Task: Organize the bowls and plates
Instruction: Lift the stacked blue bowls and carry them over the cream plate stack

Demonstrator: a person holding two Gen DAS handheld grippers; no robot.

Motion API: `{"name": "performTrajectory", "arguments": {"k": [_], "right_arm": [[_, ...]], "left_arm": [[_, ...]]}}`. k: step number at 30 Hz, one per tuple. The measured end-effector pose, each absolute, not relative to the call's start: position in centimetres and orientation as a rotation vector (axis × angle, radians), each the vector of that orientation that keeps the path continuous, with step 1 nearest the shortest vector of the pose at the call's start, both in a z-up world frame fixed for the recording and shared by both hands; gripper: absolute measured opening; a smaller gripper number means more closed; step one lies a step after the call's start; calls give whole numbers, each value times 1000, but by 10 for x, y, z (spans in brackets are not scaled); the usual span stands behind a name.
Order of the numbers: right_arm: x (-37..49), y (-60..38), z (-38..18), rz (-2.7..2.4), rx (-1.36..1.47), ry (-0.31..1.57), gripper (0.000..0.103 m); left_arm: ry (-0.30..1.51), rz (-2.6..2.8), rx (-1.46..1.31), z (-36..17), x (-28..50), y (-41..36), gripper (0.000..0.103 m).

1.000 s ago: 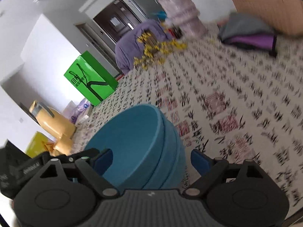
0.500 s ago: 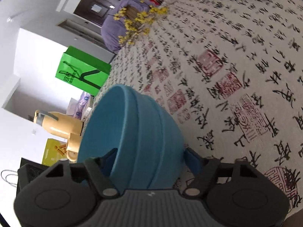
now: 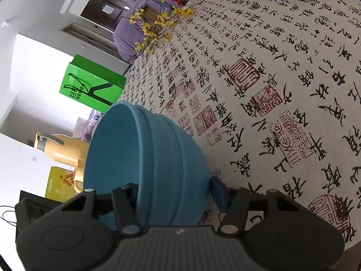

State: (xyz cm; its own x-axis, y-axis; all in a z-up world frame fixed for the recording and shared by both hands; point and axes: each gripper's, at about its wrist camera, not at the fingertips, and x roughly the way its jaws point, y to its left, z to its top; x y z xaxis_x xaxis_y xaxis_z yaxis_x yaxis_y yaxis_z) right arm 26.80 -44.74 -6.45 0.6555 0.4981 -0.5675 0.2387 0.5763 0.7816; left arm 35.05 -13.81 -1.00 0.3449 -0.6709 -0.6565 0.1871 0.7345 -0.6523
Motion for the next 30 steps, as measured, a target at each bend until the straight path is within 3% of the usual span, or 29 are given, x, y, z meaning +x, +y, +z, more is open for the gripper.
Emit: {"name": "performTrajectory", "arguments": {"k": [12,30], "right_arm": [[276,-423,-38,223,915,861,56],[310,-302,-5,399,794,919,55]], "left_arm": [[1024,-560,-550,12,339,-105,54],[911,-384,-651,30,318,24,54]]}}
